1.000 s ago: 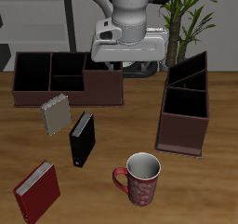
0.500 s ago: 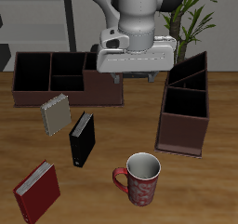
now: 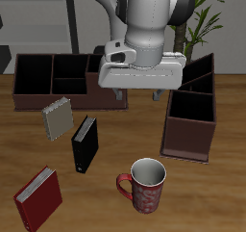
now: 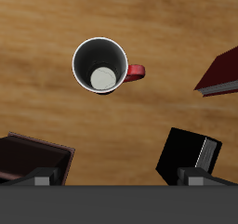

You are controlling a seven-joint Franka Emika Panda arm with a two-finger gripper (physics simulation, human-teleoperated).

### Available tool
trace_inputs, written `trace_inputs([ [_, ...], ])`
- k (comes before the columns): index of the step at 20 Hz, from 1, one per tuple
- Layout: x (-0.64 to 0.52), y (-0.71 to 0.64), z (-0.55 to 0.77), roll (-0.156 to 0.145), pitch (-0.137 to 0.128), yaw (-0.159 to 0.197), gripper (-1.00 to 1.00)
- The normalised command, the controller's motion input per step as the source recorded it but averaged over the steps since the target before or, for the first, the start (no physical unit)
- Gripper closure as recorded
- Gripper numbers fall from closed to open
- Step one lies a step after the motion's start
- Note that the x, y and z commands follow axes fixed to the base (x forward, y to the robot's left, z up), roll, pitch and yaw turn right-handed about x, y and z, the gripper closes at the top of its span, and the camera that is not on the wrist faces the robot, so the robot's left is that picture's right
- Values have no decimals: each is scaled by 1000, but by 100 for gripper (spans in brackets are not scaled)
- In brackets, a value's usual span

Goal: Place the red mug into the back desk caddy's right compartment

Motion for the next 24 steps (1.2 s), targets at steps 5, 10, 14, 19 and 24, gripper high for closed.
trace_inputs([
  [5, 375, 145, -76, -21, -5, -22, -100],
  [10, 164, 122, -64, 2, -19, -1, -100],
  [14, 290, 233, -120, 30, -53, 24, -100],
  [19, 149, 93, -63, 13, -26, -5, -100],
  [24, 256, 35, -81, -22, -41, 12, -100],
])
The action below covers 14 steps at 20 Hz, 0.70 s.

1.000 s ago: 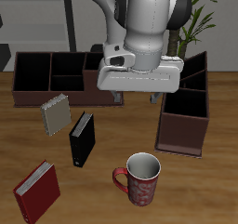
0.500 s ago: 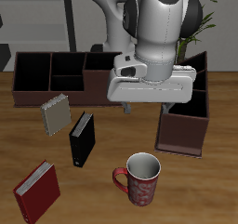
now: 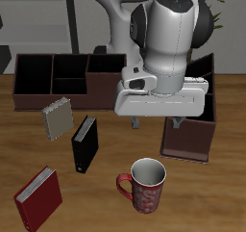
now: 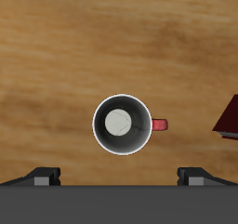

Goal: Place the red mug into the back desk caddy's right compartment

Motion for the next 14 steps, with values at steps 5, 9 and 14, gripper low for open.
trace_inputs([
  [5, 138, 121, -142, 5, -23, -29, -100],
  [9, 158, 179, -286, -12, 14, -17, -100],
  [14, 62, 198, -194, 16, 0, 17, -100],
])
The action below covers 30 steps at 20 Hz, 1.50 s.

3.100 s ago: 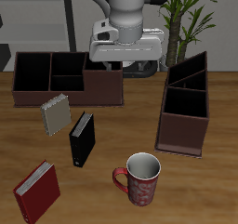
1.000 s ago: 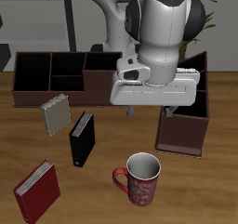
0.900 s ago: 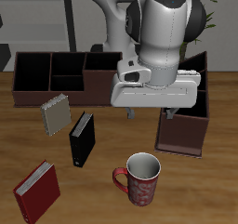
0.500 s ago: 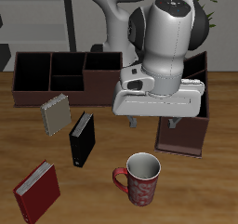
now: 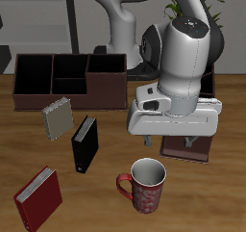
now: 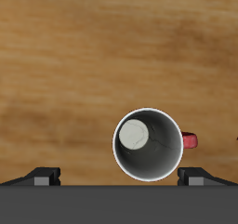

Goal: Place the red mug into the back desk caddy's right compartment

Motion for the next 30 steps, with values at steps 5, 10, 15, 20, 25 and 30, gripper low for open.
trace_inputs([
  [5, 100, 177, -270, 23, 14, 0, -100],
  [10, 78, 120, -333, 9, 21, 4, -100],
  [15, 93, -3, -372, -18, 47, -30, -100],
  [20, 46, -62, -296, -13, 44, -9, -100],
  [25, 72, -120, -323, -23, 53, -12, -100],
  [30, 50, -188, -333, -37, 53, -37, 100],
])
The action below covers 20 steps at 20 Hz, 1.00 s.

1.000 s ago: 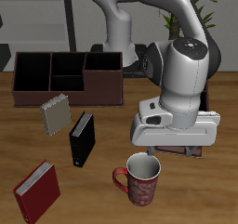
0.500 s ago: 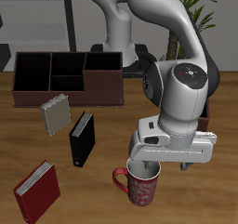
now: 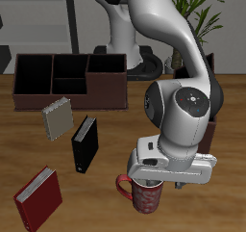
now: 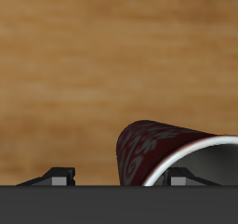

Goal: Place the red mug into the back desk caddy's right compartment

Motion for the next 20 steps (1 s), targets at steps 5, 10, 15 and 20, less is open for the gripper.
trace_inputs([
  [5, 15, -276, -98, -45, 24, -19, 100],
  [10, 12, -140, 75, -21, -5, -9, 100],
  [15, -99, -134, 371, -19, -47, 6, 100],
  [20, -170, -74, 356, -15, -32, 5, 100],
])
